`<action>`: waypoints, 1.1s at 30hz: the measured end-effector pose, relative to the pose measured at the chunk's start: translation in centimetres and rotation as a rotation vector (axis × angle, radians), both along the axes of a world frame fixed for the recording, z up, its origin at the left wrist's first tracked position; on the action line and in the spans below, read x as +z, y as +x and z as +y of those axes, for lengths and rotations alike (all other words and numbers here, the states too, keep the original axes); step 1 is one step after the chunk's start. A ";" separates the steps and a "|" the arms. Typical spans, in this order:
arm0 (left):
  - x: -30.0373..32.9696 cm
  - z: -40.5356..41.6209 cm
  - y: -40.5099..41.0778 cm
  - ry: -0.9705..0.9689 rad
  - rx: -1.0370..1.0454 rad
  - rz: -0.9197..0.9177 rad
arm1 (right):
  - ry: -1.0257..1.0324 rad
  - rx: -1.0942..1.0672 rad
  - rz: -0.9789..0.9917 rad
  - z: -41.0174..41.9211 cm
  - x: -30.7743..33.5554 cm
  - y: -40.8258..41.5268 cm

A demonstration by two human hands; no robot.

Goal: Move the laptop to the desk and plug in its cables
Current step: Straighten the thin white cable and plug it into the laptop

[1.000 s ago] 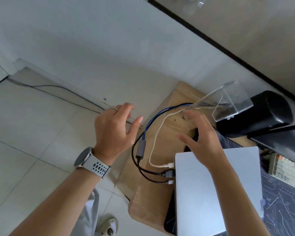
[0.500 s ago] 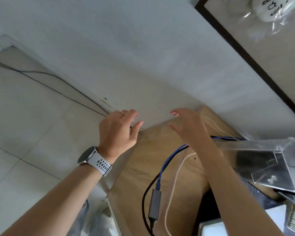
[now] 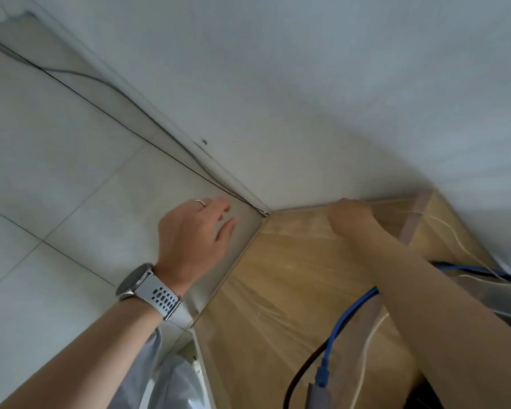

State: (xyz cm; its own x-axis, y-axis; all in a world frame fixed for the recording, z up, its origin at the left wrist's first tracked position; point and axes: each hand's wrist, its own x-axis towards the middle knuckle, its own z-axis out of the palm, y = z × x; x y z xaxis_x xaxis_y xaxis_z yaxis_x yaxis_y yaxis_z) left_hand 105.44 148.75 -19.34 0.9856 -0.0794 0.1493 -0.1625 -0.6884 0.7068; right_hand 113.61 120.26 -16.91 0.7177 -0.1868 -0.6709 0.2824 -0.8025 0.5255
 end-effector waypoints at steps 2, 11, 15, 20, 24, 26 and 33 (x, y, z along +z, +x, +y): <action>-0.2 0.1 -0.1 0.013 -0.002 0.021 | -0.035 -0.048 0.005 -0.1 -0.4 -0.4; 0.4 -1.7 0.7 0.070 -0.006 0.336 | 0.135 -0.001 -0.051 1.3 2.9 0.1; 1.7 -3.5 1.3 0.157 -0.100 0.456 | 0.269 -0.031 -0.078 1.8 8.3 0.1; 3.6 -7.5 2.5 0.194 -0.401 0.606 | 0.451 -0.135 -0.183 1.4 15.5 -2.8; 4.7 -9.6 2.8 0.124 -0.507 0.684 | 0.713 -0.301 -0.295 0.0 18.9 -4.6; 5.7 -10.1 3.0 0.105 -0.519 0.667 | 0.832 -0.359 -0.347 -0.6 20.0 -5.2; 13.0 -8.8 3.7 -0.162 -0.555 0.593 | 0.862 -0.520 -0.574 -0.4 21.2 -6.9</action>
State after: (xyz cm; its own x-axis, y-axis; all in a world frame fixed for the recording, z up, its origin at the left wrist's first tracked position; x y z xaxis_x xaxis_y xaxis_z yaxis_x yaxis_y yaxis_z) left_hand 109.12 139.96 -6.33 0.7280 -0.6002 -0.3314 -0.0182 -0.5001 0.8658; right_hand 106.69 119.86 4.27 0.9287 -0.1885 -0.3195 -0.2899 -0.9060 -0.3083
